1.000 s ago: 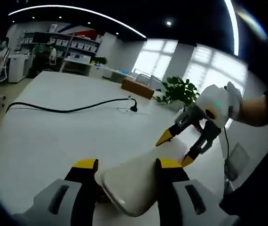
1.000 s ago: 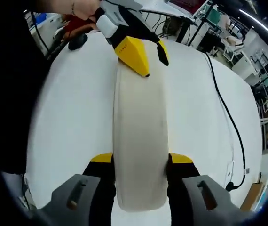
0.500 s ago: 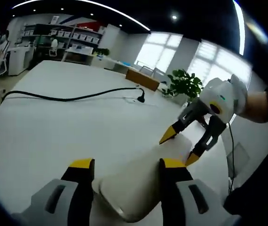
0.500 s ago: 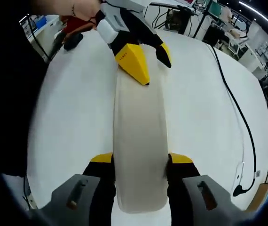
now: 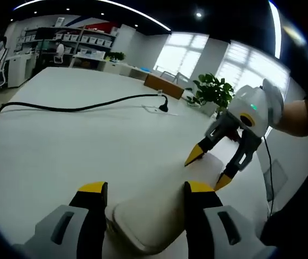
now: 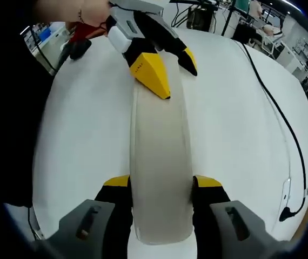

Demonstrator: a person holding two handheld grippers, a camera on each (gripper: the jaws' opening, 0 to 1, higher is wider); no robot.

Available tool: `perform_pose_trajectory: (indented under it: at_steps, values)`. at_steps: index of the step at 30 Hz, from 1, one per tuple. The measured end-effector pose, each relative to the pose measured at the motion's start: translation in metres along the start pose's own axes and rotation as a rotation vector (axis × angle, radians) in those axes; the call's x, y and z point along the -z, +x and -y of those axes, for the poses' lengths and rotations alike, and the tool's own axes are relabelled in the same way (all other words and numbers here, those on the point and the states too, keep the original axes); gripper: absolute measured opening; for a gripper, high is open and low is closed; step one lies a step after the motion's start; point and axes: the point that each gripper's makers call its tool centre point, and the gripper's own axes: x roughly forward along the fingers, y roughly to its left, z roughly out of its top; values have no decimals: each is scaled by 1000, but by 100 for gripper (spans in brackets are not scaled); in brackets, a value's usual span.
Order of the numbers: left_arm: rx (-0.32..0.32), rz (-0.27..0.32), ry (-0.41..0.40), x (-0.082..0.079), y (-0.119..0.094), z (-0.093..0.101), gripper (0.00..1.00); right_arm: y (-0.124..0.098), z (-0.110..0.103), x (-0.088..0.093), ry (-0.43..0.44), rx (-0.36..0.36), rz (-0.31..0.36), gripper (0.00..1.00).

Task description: Arrange the utensils inside the cutlery case until each visible utensil rests in its matching compartment.

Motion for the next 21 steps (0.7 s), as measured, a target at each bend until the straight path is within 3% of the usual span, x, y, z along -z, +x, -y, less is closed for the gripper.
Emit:
perform_pose_trajectory:
  at_steps: [4,12,16,21]
  values:
    - [-9,-2,-22,1,-1,-4,59,0,1,-3,0,-2,18,42]
    - [-12,-22,-33,6,-5,-4,59,1,0,-4,-40,17,-9,42]
    - [-21,-21,15,6,-2,-4,60,1,-2,-4,-14,8,-19,41]
    - [-20,-21,6,6,-5,-3,60,-1,-2,-5,-19,23,-28,41]
